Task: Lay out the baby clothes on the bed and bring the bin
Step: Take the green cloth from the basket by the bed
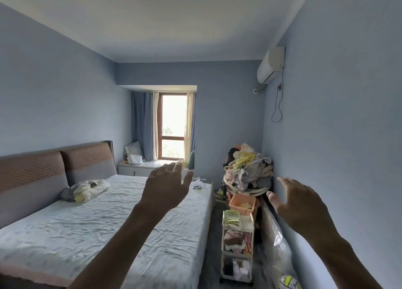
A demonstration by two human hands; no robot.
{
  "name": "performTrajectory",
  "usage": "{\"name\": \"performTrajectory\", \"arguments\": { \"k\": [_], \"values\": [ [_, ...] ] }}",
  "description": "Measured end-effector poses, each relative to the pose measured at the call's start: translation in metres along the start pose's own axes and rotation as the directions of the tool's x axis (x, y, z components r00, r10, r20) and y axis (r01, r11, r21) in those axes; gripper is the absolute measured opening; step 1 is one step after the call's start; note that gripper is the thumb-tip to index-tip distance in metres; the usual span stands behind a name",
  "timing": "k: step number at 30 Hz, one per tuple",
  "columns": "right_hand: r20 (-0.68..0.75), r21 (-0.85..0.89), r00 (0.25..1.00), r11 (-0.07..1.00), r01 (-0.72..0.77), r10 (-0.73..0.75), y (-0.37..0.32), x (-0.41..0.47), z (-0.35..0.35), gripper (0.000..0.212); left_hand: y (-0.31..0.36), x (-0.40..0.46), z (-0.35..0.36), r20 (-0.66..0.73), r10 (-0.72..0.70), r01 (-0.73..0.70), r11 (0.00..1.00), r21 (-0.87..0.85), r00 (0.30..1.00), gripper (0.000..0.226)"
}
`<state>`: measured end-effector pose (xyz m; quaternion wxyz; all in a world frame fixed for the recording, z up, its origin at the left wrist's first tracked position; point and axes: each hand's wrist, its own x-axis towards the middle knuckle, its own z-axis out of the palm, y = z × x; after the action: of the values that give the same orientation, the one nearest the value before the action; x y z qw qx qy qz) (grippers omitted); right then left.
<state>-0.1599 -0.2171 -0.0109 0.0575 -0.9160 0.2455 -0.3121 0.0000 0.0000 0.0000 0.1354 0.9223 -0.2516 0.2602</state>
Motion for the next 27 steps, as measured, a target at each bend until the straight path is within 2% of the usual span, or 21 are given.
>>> {"name": "performTrajectory", "arguments": {
  "k": [4, 8, 11, 14, 20, 27],
  "values": [
    [-0.005, 0.056, 1.000, 0.998, -0.028, 0.028, 0.013, 0.058, 0.032, 0.059, 0.005, 0.059, 0.038, -0.019, 0.025, -0.024, 1.000, 0.018, 1.000, 0.061],
    [-0.036, 0.054, 0.999, 0.998, 0.007, -0.005, 0.023, 0.127, 0.069, 0.058, 0.015, 0.125, 0.075, -0.043, 0.013, -0.013, 1.000, -0.003, 0.999, 0.073],
    [-0.051, 0.042, 0.999, 0.999, 0.015, -0.013, 0.029, 0.171, 0.101, 0.056, 0.018, 0.160, 0.109, -0.023, 0.010, -0.011, 1.000, -0.017, 1.000, 0.062],
    [-0.039, 0.051, 0.999, 0.999, 0.008, -0.006, 0.030, 0.206, 0.131, 0.053, 0.016, 0.193, 0.133, 0.004, -0.018, 0.018, 1.000, 0.010, 1.000, 0.072],
    [-0.055, 0.009, 0.998, 0.999, -0.041, 0.042, 0.032, 0.276, 0.190, 0.055, 0.008, 0.269, 0.188, 0.010, -0.043, 0.043, 0.999, 0.012, 0.999, 0.080],
    [-0.215, -0.042, 0.974, 0.996, -0.083, 0.072, 0.018, 0.374, 0.253, 0.051, -0.018, 0.386, 0.253, -0.069, -0.032, 0.031, 0.999, -0.008, 0.997, 0.062]
  ]
}}
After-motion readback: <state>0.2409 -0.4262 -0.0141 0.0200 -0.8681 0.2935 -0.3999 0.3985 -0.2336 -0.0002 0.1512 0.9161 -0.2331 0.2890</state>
